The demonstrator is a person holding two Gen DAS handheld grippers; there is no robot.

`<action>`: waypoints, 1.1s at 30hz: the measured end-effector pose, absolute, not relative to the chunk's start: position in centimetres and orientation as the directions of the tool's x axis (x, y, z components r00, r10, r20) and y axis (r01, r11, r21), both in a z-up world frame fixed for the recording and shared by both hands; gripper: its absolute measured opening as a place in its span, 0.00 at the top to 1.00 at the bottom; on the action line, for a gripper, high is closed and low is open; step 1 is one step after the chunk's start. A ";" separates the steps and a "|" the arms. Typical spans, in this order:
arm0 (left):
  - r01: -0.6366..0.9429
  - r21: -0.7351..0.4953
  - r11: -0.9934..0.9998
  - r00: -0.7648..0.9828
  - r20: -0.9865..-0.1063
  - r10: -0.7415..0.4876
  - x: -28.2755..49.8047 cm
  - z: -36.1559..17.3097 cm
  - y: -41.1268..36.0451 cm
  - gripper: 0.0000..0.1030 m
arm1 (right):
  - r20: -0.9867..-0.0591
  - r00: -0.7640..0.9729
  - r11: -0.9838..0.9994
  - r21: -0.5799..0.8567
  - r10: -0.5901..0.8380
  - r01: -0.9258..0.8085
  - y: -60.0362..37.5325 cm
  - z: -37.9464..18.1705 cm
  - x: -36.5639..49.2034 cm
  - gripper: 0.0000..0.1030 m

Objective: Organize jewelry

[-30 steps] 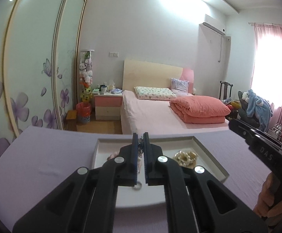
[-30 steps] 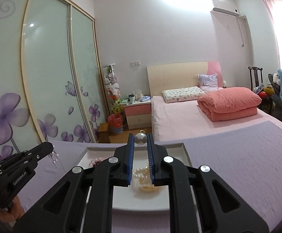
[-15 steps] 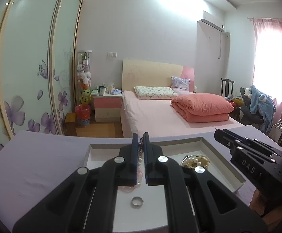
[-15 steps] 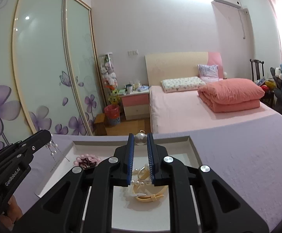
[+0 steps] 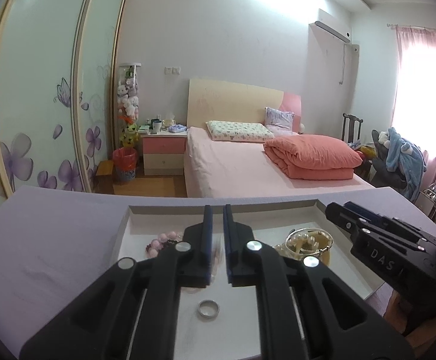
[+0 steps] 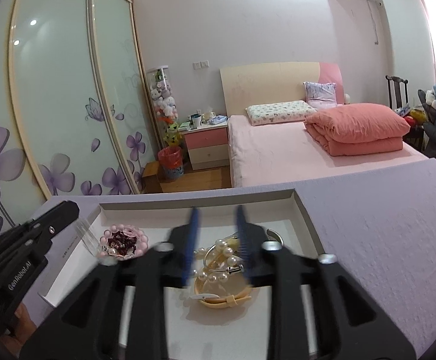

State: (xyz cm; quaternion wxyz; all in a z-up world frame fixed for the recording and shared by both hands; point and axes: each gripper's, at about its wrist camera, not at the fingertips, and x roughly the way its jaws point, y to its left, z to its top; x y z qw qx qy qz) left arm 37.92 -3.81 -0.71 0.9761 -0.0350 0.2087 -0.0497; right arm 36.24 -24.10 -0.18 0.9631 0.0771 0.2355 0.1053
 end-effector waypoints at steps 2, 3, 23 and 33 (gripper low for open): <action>0.082 -0.091 0.992 0.907 -0.406 -0.112 38.0 -0.9 -3.8 0.81 | -0.432 0.870 0.967 0.196 0.236 -0.165 -24.2 -0.1 36.1 0.57; 0.082 -0.091 0.993 0.907 -0.406 -0.112 38.0 -0.9 -3.9 0.81 | -0.431 0.871 0.967 0.196 0.234 -0.163 -24.3 -0.1 36.1 0.57; 0.006 -0.120 0.993 0.913 -0.404 -0.054 35.9 -0.4 -1.6 0.31 | -0.400 0.892 0.974 0.163 0.210 -0.157 -23.7 0.8 34.3 0.15; -0.024 -0.144 0.989 0.920 -0.389 -0.035 32.7 0.1 -0.1 0.04 | -0.375 0.907 0.979 0.145 0.192 -0.147 -23.4 1.5 31.6 0.02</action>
